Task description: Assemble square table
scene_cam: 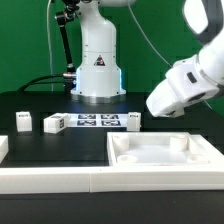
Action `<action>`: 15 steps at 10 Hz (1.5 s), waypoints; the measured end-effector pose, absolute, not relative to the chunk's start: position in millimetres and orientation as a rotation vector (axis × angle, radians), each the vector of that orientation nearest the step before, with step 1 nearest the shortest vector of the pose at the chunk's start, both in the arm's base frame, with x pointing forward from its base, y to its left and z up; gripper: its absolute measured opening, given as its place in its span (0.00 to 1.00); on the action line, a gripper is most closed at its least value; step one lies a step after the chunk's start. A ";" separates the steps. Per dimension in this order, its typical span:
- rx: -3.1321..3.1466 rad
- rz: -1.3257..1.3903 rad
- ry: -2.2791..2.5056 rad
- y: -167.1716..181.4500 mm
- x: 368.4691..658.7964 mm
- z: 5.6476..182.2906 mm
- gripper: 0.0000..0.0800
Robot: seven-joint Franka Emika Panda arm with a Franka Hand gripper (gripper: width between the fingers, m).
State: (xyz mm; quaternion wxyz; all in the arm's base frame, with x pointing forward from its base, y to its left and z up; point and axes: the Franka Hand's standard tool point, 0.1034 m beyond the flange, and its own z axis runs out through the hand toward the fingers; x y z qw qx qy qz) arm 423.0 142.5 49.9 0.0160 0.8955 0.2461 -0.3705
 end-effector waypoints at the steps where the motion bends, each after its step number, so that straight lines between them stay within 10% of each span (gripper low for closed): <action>1: 2.802 -1.123 0.784 135.6 425.8 59.1 0.36; 12: 3.083 -0.075 0.765 96.7 503.0 129.0 0.36; 15: 3.081 0.266 0.767 88.9 509.6 124.5 0.36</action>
Offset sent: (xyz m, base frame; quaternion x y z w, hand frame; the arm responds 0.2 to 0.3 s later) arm 0.0234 -0.0278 0.0381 0.0049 0.1478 -0.0256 0.9887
